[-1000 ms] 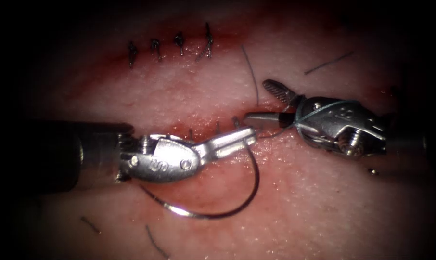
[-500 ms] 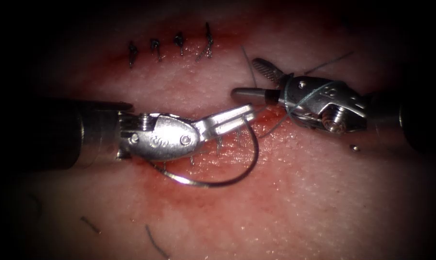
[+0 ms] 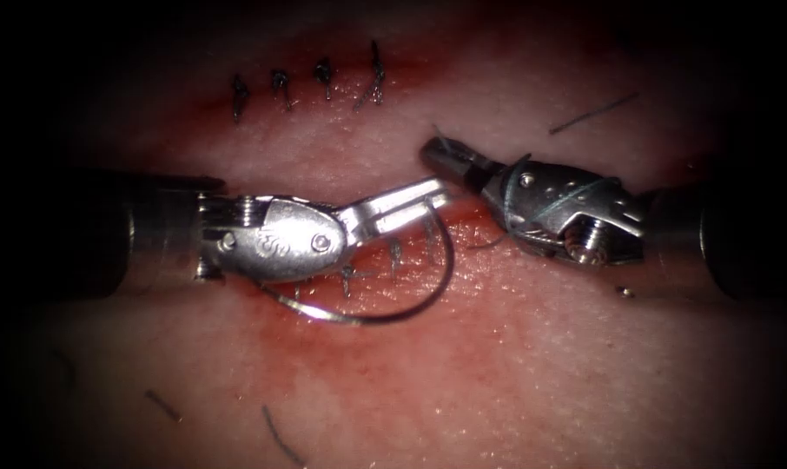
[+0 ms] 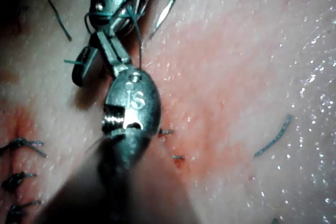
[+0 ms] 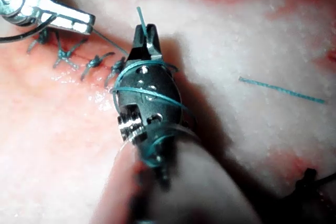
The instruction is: Wound Closure
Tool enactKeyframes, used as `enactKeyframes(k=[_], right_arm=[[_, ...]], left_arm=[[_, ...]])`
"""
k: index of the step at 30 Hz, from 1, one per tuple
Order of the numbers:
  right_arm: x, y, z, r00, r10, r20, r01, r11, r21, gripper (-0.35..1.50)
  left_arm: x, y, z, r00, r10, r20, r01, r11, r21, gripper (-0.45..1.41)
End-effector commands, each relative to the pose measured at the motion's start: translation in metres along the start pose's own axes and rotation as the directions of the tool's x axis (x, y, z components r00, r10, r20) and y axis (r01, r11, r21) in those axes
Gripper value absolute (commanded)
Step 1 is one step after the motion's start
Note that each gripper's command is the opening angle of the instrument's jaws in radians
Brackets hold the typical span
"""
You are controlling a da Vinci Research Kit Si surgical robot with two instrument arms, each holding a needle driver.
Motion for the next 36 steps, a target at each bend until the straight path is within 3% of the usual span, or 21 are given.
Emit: enactKeyframes(k=[1,6,10,11,12,13,16,19,31,32,34,36], right_arm=[[-0.0011,-0.0013,-0.0015,1.000,-0.027,0.004,0.027,1.000,-0.002,-0.35],[-0.0015,-0.0020,-0.0029,0.999,-0.054,0.003,0.054,0.998,0.007,-0.35],[-0.0015,-0.0024,-0.0031,0.999,-0.054,0.001,0.054,0.998,0.018,-0.35],[-0.0015,-0.0023,-0.0031,0.999,-0.055,0.001,0.055,0.998,0.018,-0.35],[-0.0015,-0.0022,-0.0032,0.998,-0.055,0.001,0.055,0.998,0.019,-0.35],[-0.0016,-0.0022,-0.0032,0.998,-0.055,0.001,0.055,0.998,0.020,-0.35],[-0.0022,-0.0022,-0.0036,0.998,-0.066,-0.005,0.066,0.998,0.023,-0.35],[-0.0031,-0.0022,-0.0039,0.997,-0.081,0.011,0.081,0.996,0.029,-0.35],[-0.0046,-0.0018,-0.0061,0.994,-0.104,0.037,0.103,0.994,0.036,-0.35],[-0.0047,-0.0018,-0.0066,0.994,-0.105,0.036,0.104,0.994,0.039,-0.35],[-0.0048,-0.0018,-0.0067,0.994,-0.106,0.036,0.104,0.994,0.040,-0.35],[-0.0051,-0.0019,-0.0070,0.993,-0.109,0.042,0.108,0.993,0.042,-0.35]], left_arm=[[-0.0002,-0.0006,-0.0002,1.000,-0.012,0.021,0.012,1.000,0.020,-0.45],[0.0006,-0.0038,-0.0012,0.997,-0.010,0.075,0.004,0.998,0.070,-0.45],[0.0008,-0.0066,-0.0013,0.966,0.145,0.215,-0.183,0.969,0.167,-0.45],[0.0003,-0.0071,-0.0006,0.887,0.296,0.353,-0.381,0.902,0.201,-0.45],[-0.0003,-0.0072,0.0001,0.817,0.309,0.487,-0.460,0.858,0.228,-0.45],[-0.0006,-0.0073,0.0003,0.789,0.322,0.524,-0.492,0.841,0.224,-0.45],[-0.0019,-0.0102,0.0004,0.613,0.501,0.611,-0.681,0.727,0.088,-0.45],[-0.0018,-0.0137,-0.0006,0.551,0.535,0.640,-0.748,0.657,0.095,-0.45],[0.0014,-0.0214,-0.0034,0.463,0.557,0.689,-0.820,0.564,0.095,-0.45],[0.0017,-0.0223,-0.0042,0.426,0.577,0.697,-0.845,0.528,0.079,-0.45],[0.0018,-0.0224,-0.0044,0.417,0.576,0.703,-0.852,0.518,0.080,-0.45],[0.0024,-0.0234,-0.0050,0.375,0.584,0.720,-0.870,0.491,0.056,-0.45]])
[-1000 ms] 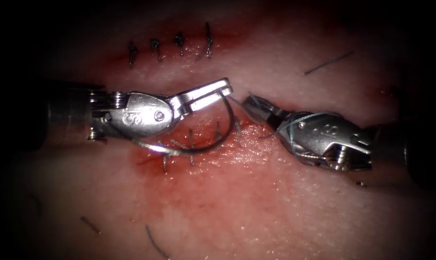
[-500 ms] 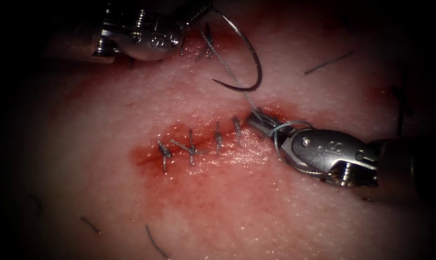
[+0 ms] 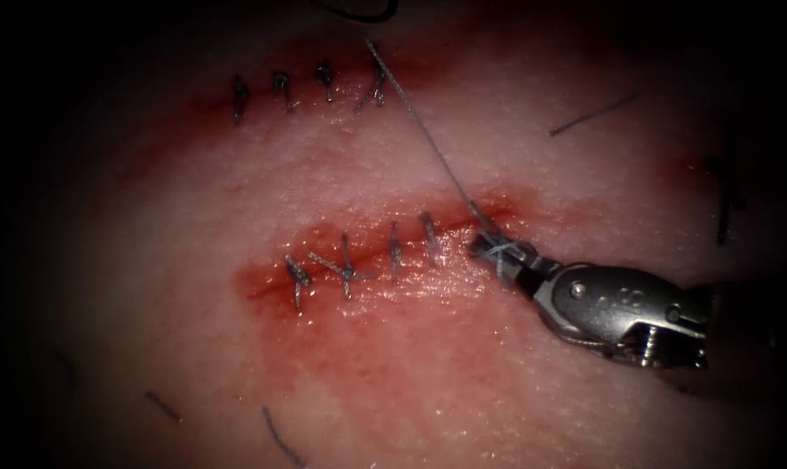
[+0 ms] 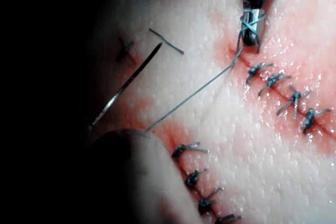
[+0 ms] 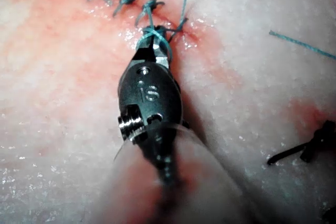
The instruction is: Wound Closure
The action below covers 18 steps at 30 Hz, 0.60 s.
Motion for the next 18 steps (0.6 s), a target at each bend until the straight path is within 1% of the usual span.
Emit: enactKeyframes(k=[1,5,10,13,18], right_arm=[[-0.0009,-0.0009,0.0002,1.000,-0.001,0.003,0.001,1.000,0.003,-0.35],[-0.0016,-0.0009,-0.0006,1.000,-0.007,0.008,0.007,1.000,0.004,-0.35],[-0.0016,-0.0009,-0.0012,1.000,-0.008,0.012,0.007,1.000,0.008,-0.35],[-0.0016,-0.0012,-0.0018,1.000,-0.008,0.011,0.008,1.000,0.016,-0.35],[-0.0018,-0.0014,-0.0025,1.000,-0.009,0.009,0.009,0.999,0.032,-0.35]], left_arm=[[0.0002,0.0002,0.0005,1.000,-0.004,0.005,0.004,1.000,0.007,-0.45],[-0.0011,-0.0018,0.0009,1.000,0.014,0.022,-0.015,1.000,0.020,-0.45],[-0.0029,-0.0044,0.0018,0.998,0.006,0.055,-0.008,0.999,0.032,-0.45],[-0.0042,-0.0067,0.0021,0.997,0.000,0.076,-0.003,0.999,0.040,-0.45],[-0.0047,-0.0080,0.0020,0.996,-0.014,0.086,0.009,0.999,0.052,-0.45]])
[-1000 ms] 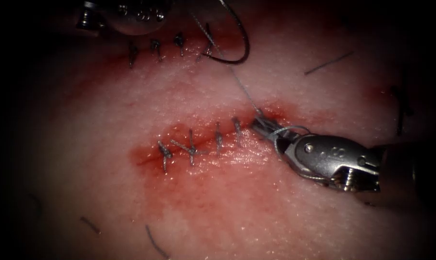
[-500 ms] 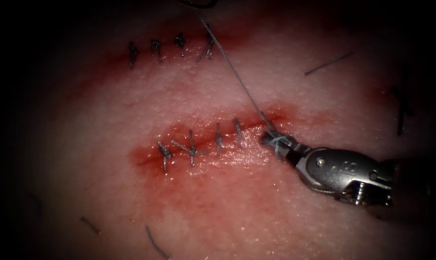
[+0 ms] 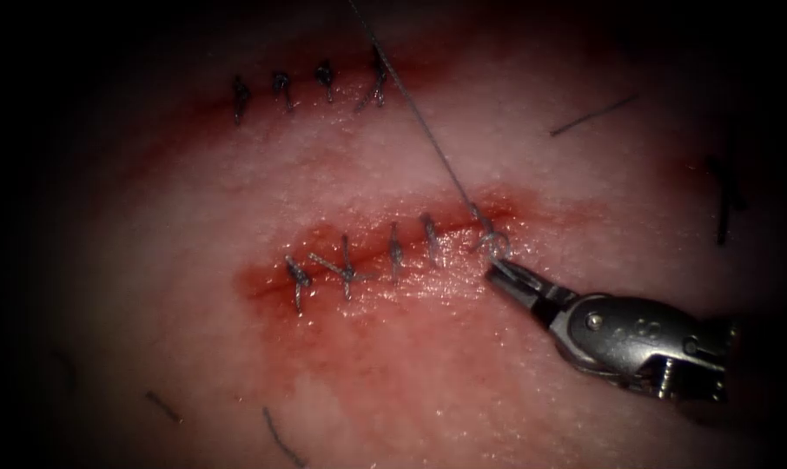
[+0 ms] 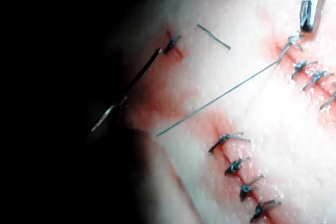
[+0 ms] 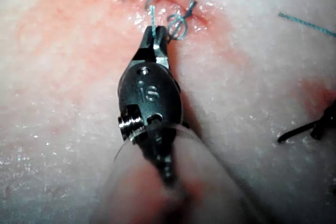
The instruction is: Wound Closure
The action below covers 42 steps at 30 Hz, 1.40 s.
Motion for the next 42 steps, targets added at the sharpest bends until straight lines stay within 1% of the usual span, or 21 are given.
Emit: enactKeyframes(k=[1,5,7,14,17,20,25,29,33,34,37,42], right_arm=[[-0.0008,-0.0009,-0.0001,1.000,0.001,0.000,-0.001,1.000,0.008,-0.35],[-0.0012,-0.0010,-0.0011,1.000,-0.003,-0.004,0.003,1.000,0.019,-0.35],[-0.0012,-0.0010,-0.0012,1.000,-0.003,-0.004,0.003,1.000,0.022,-0.35],[-0.0014,-0.0018,-0.0013,1.000,-0.003,-0.022,0.004,0.999,0.044,-0.35],[-0.0016,-0.0022,-0.0016,1.000,-0.004,-0.031,0.006,0.999,0.047,-0.35],[-0.0021,-0.0025,-0.0020,0.999,-0.009,-0.032,0.010,0.999,0.052,-0.35],[-0.0041,-0.0029,-0.0037,1.000,-0.028,-0.009,0.029,0.998,0.058,-0.35],[-0.0044,-0.0022,-0.0046,0.999,-0.031,-0.007,0.031,0.998,0.050,-0.35],[-0.0050,-0.0022,-0.0052,0.999,-0.037,-0.002,0.037,0.998,0.048,-0.35],[-0.0058,-0.0022,-0.0056,0.999,-0.044,0.007,0.044,0.998,0.049,-0.35],[-0.0065,-0.0023,-0.0061,0.998,-0.052,0.019,0.051,0.997,0.049,-0.35],[-0.0064,-0.0028,-0.0065,0.998,-0.053,0.028,0.051,0.997,0.049,-0.35]], left_arm=[[0.0002,0.0001,0.0007,1.000,0.005,-0.001,-0.005,1.000,0.003,-0.45],[-0.0009,-0.0014,0.0017,1.000,0.016,0.010,-0.016,1.000,-0.003,-0.45],[-0.0010,-0.0016,0.0017,1.000,0.020,0.009,-0.020,1.000,-0.006,-0.45],[-0.0018,-0.0033,0.0010,1.000,0.011,0.029,-0.011,1.000,-0.013,-0.45],[-0.0024,-0.0035,0.0006,0.999,0.016,0.034,-0.016,1.000,-0.006,-0.45],[-0.0032,-0.0035,0.0004,0.999,0.020,0.025,-0.020,1.000,0.001,-0.45],[-0.0046,-0.0037,-0.0003,0.999,0.029,0.014,-0.029,0.999,0.017,-0.45],[-0.0060,-0.0038,-0.0010,1.000,0.028,-0.014,-0.027,0.999,0.028,-0.45],[-0.0073,-0.0040,-0.0016,0.999,0.020,-0.031,-0.019,0.999,0.039,-0.45],[-0.0085,-0.0041,-0.0021,0.999,0.014,-0.050,-0.012,0.999,0.050,-0.45],[-0.0098,-0.0042,-0.0025,0.997,0.009,-0.074,-0.005,0.998,0.059,-0.45],[-0.0100,-0.0041,-0.0027,0.997,0.005,-0.080,0.000,0.998,0.063,-0.45]])
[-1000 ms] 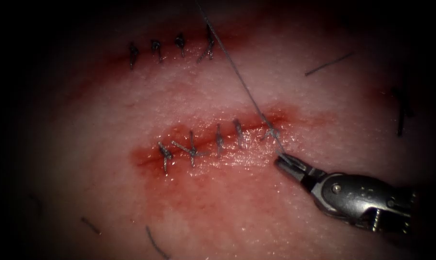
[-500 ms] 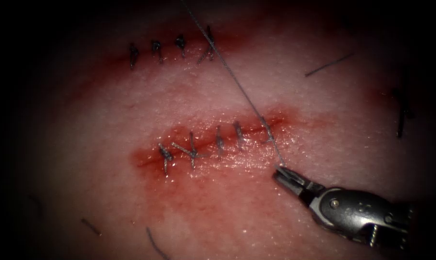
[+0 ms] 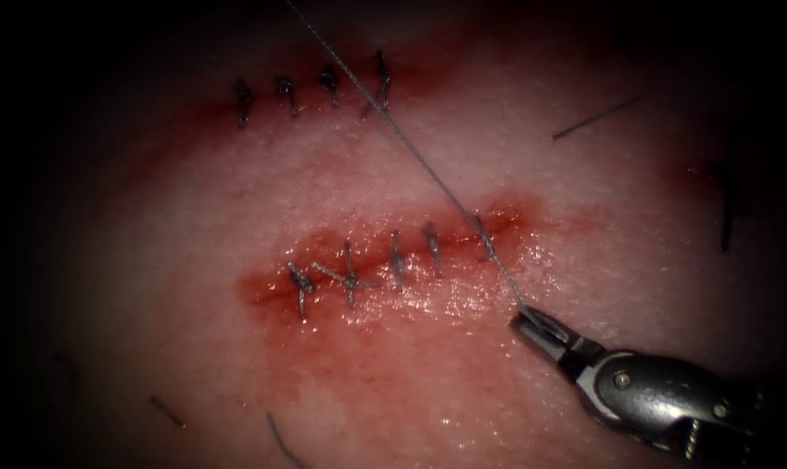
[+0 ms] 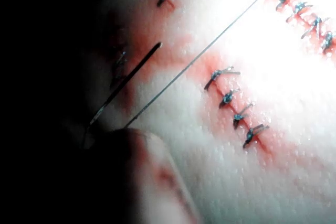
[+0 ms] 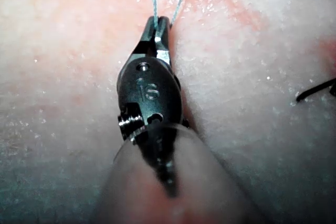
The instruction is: Wound Closure
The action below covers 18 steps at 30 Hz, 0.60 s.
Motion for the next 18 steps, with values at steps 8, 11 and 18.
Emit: enactKeyframes(k=[8,11,18], right_arm=[[0.0003,-0.0010,0.0013,1.000,0.001,-0.004,-0.001,0.997,0.076,-0.35],[0.0004,-0.0003,0.0025,1.000,-0.002,-0.022,0.006,0.983,0.181,0.54],[0.0010,0.0006,0.0027,0.999,-0.002,-0.040,0.008,0.988,0.155,1.31]], left_arm=[[0.0051,0.0012,0.0008,0.986,-0.157,0.058,0.157,0.988,0.002,-0.45],[0.0083,0.0017,-0.0001,0.971,-0.240,0.018,0.240,0.970,-0.040,-0.45],[0.0140,0.0038,-0.0027,0.898,-0.426,-0.107,0.411,0.901,-0.137,-0.45]])
